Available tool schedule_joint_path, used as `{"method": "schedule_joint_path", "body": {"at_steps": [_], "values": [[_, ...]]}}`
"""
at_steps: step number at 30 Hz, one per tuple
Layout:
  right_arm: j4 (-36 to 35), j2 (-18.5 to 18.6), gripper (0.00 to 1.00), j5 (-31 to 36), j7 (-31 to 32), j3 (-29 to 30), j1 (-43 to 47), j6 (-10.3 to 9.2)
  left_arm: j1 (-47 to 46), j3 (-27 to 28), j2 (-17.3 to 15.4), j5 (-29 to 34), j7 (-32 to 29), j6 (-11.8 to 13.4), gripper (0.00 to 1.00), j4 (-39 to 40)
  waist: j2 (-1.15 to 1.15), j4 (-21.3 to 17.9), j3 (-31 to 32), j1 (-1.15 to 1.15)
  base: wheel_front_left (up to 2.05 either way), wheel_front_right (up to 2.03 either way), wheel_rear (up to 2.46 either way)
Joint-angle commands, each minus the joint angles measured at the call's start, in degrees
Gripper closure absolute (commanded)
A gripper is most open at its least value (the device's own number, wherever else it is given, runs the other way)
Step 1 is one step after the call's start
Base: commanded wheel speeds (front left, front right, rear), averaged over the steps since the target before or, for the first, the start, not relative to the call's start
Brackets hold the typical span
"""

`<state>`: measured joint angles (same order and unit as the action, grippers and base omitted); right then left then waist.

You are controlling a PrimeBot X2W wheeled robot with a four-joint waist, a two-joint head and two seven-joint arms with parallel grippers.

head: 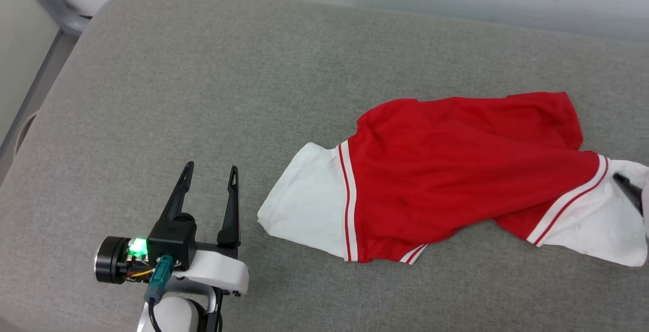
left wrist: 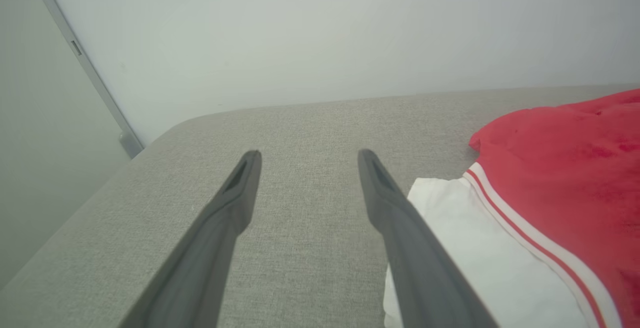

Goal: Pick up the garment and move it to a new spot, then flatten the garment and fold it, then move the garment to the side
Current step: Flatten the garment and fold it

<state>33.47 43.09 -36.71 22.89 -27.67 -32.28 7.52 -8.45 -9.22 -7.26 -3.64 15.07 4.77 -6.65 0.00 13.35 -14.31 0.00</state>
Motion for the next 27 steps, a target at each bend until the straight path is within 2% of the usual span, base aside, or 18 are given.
{"method": "schedule_joint_path", "body": {"at_steps": [1,3,8,12,18,23,27], "values": [[-0.6,0.4,0.00,0.1,-3.7,1.1,-0.4,-0.06,0.9,0.2,-0.1,0.3,0.1,-0.1,0.00,0.1,0.00,-1.1,1.4,0.00,0.00,0.00,0.00],[-1.8,1.0,0.00,-0.2,-6.8,2.4,0.4,-0.06,1.4,0.4,0.0,0.5,0.1,-0.1,0.00,0.2,0.00,-1.8,2.3,0.00,0.00,0.00,0.00],[-6.4,2.9,0.00,-1.2,-8.8,4.5,2.3,-0.06,2.6,1.0,0.0,0.7,0.1,-0.1,0.00,0.7,0.00,-3.1,3.4,0.00,0.00,0.00,0.00],[-13.0,5.1,0.00,-3.8,-3.4,5.3,4.3,-0.06,3.4,1.2,0.1,1.0,0.1,-0.4,0.00,1.2,0.00,-4.0,3.7,0.00,0.00,0.00,0.00],[-20.7,6.9,0.00,-8.7,9.7,5.5,7.6,-0.06,3.0,1.2,0.3,1.4,0.1,-0.7,0.00,1.5,0.00,-4.1,3.3,0.00,0.00,0.00,0.00],[-22.6,7.3,0.00,-8.8,18.9,6.3,10.2,-0.06,2.0,0.8,0.7,1.6,0.1,-1.1,0.00,1.8,0.00,-3.3,2.1,0.00,0.00,0.00,0.00],[-21.7,6.4,0.00,-8.4,23.1,7.3,12.5,-0.06,1.2,0.9,1.0,1.8,0.1,-1.2,0.00,1.8,0.00,-2.4,0.9,0.00,0.00,0.00,0.00]]}}
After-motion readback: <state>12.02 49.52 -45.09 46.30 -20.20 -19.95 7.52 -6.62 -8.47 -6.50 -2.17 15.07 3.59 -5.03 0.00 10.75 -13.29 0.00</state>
